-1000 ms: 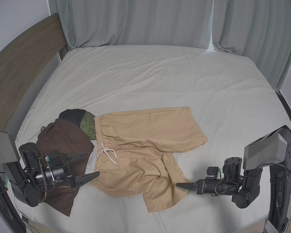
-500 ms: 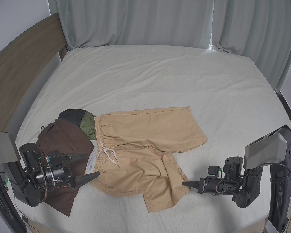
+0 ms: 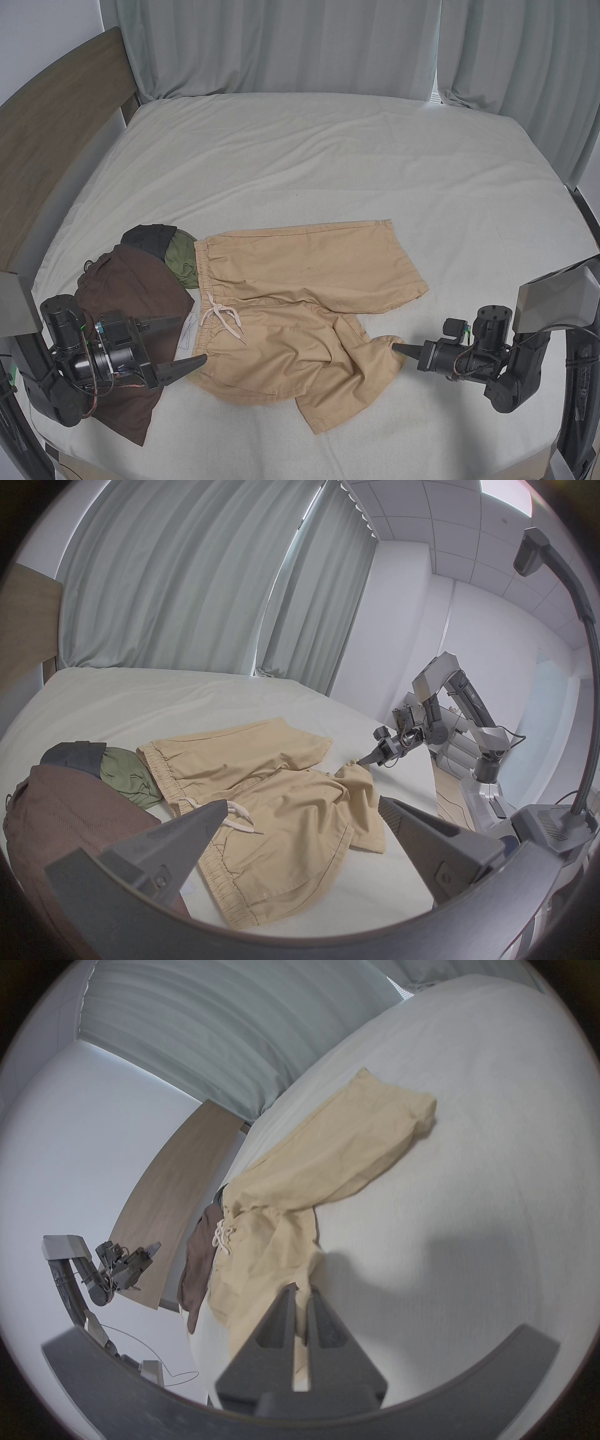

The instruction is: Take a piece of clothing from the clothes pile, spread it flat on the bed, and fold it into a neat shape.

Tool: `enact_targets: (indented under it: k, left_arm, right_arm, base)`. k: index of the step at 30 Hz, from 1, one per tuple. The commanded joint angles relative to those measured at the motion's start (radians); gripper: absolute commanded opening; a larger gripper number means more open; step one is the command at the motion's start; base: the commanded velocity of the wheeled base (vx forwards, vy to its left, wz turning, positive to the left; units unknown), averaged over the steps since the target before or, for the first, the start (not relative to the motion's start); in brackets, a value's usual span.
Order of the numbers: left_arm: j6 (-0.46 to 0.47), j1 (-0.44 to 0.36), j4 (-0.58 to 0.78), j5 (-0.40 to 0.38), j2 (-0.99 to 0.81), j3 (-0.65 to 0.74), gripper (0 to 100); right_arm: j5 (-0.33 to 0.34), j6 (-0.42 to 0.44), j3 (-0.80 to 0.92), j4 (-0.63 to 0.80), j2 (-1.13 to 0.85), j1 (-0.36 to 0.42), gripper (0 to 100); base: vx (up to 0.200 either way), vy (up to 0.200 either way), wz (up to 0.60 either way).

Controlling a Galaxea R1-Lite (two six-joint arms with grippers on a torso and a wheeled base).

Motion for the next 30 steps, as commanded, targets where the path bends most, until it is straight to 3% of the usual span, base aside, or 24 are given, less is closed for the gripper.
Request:
enact_targets:
  k: [1, 8, 22, 30]
  left_arm:
    - [0.000, -0.003, -0.001, 0.000, 0.001, 0.001, 100]
    - [0.000, -0.003, -0.001, 0.001, 0.001, 0.001, 100]
    - [0.000, -0.006, -0.001, 0.000, 0.000, 0.004, 100]
    - [0.000, -0.008, -0.001, 0.000, 0.001, 0.005, 100]
  right_arm:
    - [-0.001, 0.000, -0.052, -0.001, 0.000, -0.021, 0]
    - [-0.050, -0.002, -0.116, 0.001, 0.011, -0.039, 0]
    - [-0.058, -0.005, -0.205, 0.001, 0.054, -0.087, 0]
    - [-0.118, -0.006, -0.335, -0.001, 0.125, -0.090, 0]
  base:
    - [0.000, 0.000, 0.00]
    - [0.000, 0.000, 0.00]
    - [0.000, 0.000, 0.00]
    - [0.000, 0.000, 0.00]
